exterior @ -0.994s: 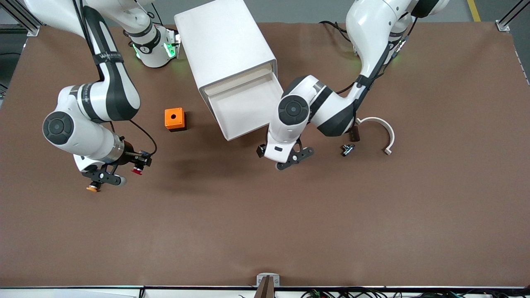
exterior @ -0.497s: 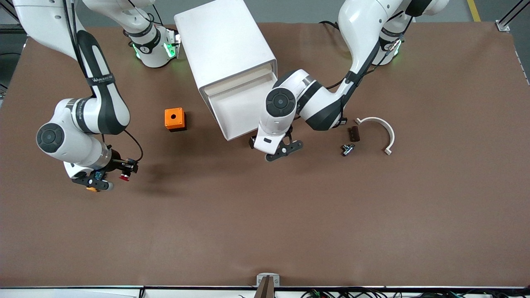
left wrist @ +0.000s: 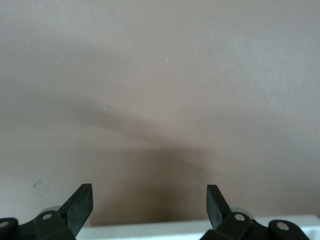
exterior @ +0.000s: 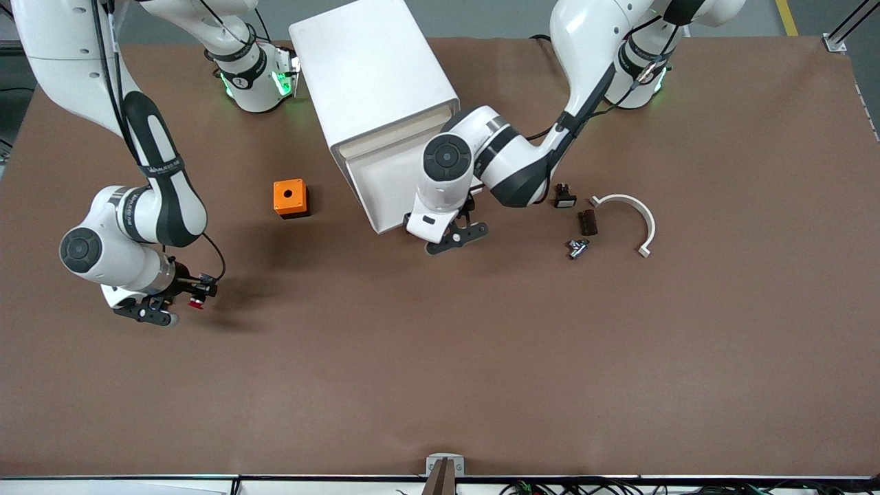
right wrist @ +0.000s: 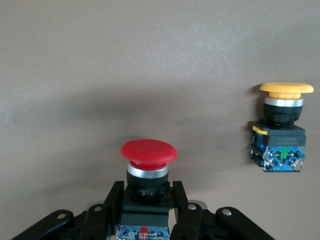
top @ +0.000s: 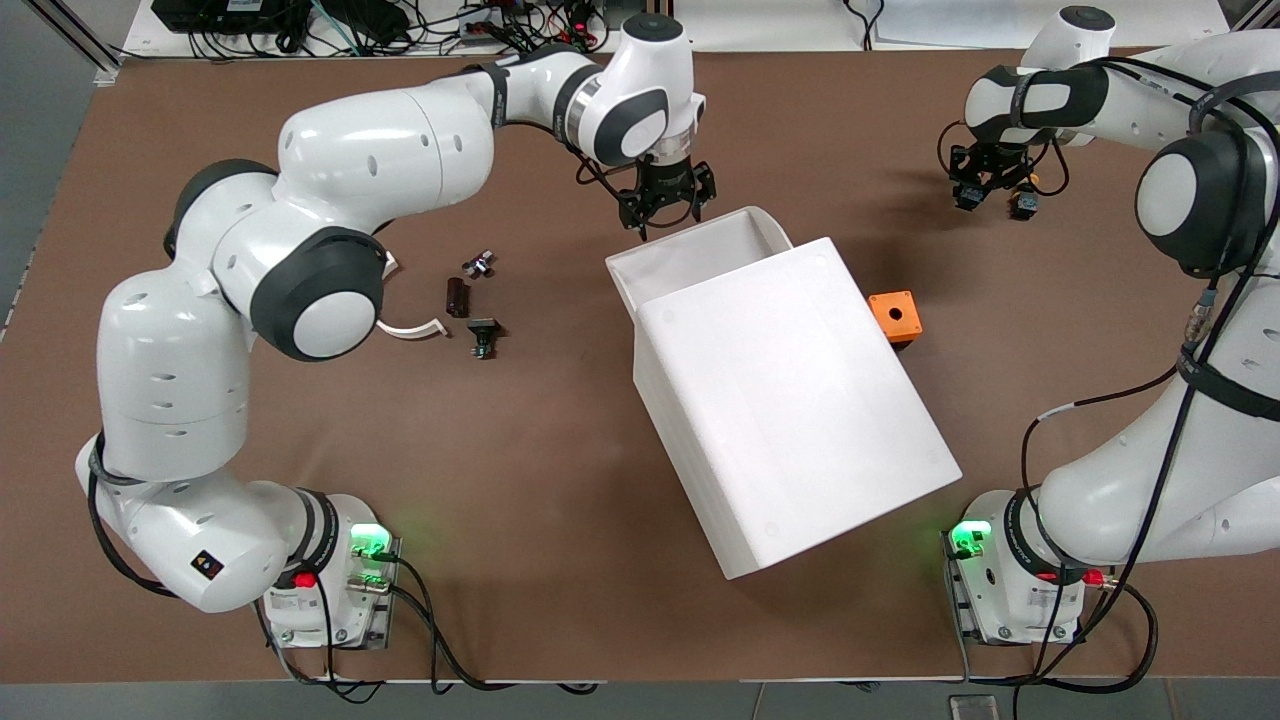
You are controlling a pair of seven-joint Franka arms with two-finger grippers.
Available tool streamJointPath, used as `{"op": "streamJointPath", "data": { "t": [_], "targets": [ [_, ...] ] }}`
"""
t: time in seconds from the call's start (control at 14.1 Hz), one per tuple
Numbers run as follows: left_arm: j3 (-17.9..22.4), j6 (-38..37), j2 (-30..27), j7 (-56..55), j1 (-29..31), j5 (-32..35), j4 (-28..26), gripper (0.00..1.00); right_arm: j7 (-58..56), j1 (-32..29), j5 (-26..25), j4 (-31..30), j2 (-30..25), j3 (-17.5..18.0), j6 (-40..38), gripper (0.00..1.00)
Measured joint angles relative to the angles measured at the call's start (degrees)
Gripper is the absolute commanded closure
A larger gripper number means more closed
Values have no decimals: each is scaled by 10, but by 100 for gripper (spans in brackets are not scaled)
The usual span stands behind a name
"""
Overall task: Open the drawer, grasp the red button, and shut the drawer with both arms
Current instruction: 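Push the drawer shut with the left gripper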
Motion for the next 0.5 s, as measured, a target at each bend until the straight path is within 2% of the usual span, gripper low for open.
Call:
{"op": "streamJointPath", "data": {
  "t": [0.5],
  "targets": [
    [-22,0,0,0,-23,0,-10,0,0,-12,0,51,49,0,0,100]
  ]
}}
